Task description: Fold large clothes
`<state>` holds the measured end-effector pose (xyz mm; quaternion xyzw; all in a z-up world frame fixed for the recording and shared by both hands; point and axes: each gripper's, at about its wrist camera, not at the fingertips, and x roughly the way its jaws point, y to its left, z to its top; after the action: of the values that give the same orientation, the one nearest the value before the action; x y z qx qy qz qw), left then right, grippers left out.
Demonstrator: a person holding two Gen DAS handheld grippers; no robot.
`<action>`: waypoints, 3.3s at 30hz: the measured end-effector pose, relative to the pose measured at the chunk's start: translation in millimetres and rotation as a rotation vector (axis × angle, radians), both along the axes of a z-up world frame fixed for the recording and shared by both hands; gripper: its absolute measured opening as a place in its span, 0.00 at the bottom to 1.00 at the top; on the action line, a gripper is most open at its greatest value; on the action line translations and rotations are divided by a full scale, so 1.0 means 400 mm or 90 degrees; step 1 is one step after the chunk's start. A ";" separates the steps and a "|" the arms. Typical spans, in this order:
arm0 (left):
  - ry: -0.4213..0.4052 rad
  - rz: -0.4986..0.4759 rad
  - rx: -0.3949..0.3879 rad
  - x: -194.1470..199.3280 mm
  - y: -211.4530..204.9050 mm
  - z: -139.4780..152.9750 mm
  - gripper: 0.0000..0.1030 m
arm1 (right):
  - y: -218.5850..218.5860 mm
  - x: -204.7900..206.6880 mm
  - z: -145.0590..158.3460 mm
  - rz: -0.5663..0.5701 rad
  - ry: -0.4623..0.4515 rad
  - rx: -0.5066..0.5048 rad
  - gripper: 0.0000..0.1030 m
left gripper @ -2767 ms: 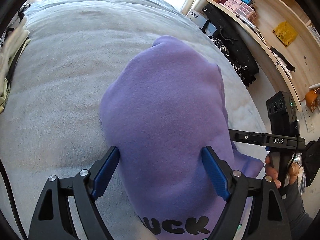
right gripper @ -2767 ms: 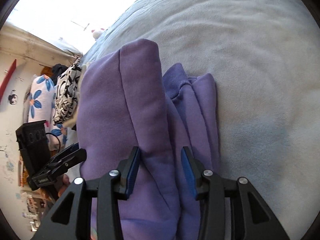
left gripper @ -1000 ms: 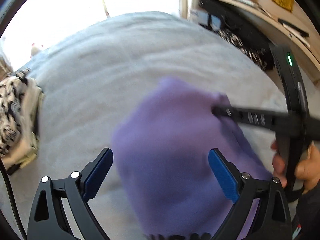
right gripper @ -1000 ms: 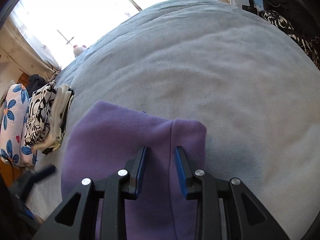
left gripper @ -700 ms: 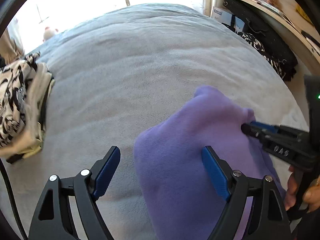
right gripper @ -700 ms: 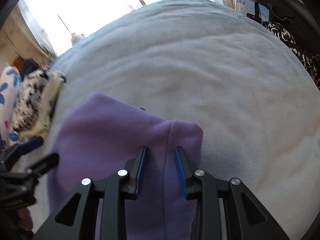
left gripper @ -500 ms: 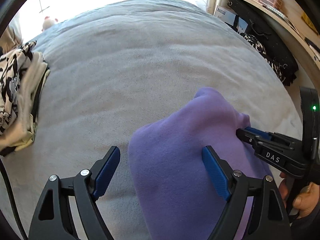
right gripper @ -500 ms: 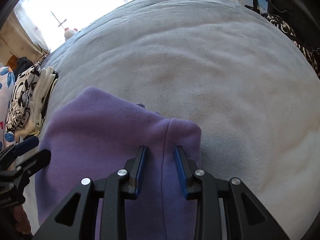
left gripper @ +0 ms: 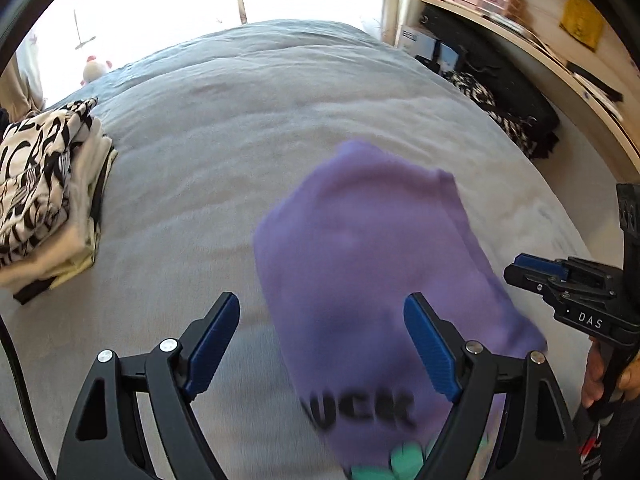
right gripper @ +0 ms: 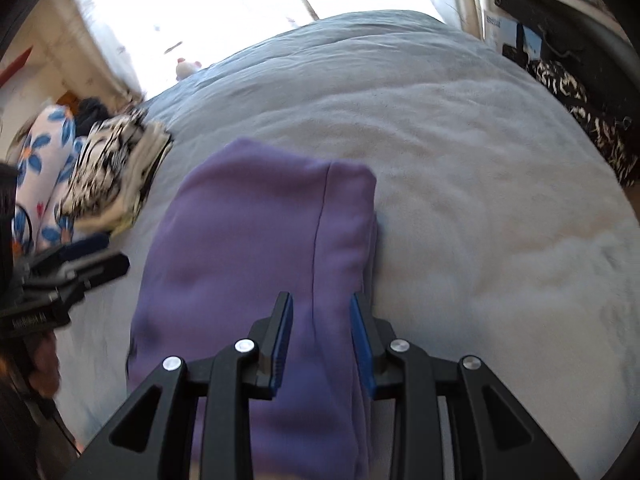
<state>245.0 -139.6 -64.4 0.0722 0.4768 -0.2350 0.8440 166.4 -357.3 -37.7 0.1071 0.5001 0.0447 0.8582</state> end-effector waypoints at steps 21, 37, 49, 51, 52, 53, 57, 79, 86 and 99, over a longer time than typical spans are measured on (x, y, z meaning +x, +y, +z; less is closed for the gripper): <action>0.006 -0.002 0.020 -0.202 0.026 -0.144 0.90 | 0.028 -0.158 -0.186 -0.055 0.058 -0.043 0.58; 0.011 0.037 0.063 -0.248 0.034 -0.090 0.90 | 0.030 -0.205 -0.057 -0.040 0.018 0.019 0.59; 0.045 0.042 -0.005 -0.281 0.091 -0.027 0.90 | 0.040 -0.233 0.017 -0.010 0.022 0.071 0.64; 0.060 0.043 -0.027 -0.275 0.104 -0.016 0.90 | 0.040 -0.232 0.035 -0.006 0.020 0.074 0.70; 0.062 0.044 -0.032 -0.273 0.106 -0.012 0.90 | 0.039 -0.230 0.043 -0.004 0.018 0.080 0.74; 0.064 0.045 -0.034 -0.269 0.111 -0.007 0.90 | 0.038 -0.229 0.050 -0.001 0.019 0.086 0.76; 0.091 0.042 -0.046 -0.246 0.114 -0.004 0.90 | 0.031 -0.212 0.082 0.010 0.017 0.103 0.77; 0.248 0.026 -0.175 -0.006 0.077 -0.179 0.90 | -0.062 0.045 -0.130 0.015 0.133 0.196 0.82; 0.262 0.006 -0.211 0.023 0.062 -0.225 0.99 | -0.088 0.077 -0.208 0.034 0.135 0.263 0.98; 0.279 -0.033 -0.283 0.045 0.037 -0.299 1.00 | -0.098 0.141 -0.325 0.084 0.171 0.416 1.00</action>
<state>263.0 -124.9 -183.9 -0.1541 0.5821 -0.3648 0.7102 222.9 -396.7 -167.5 0.3483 0.5735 0.2429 0.7006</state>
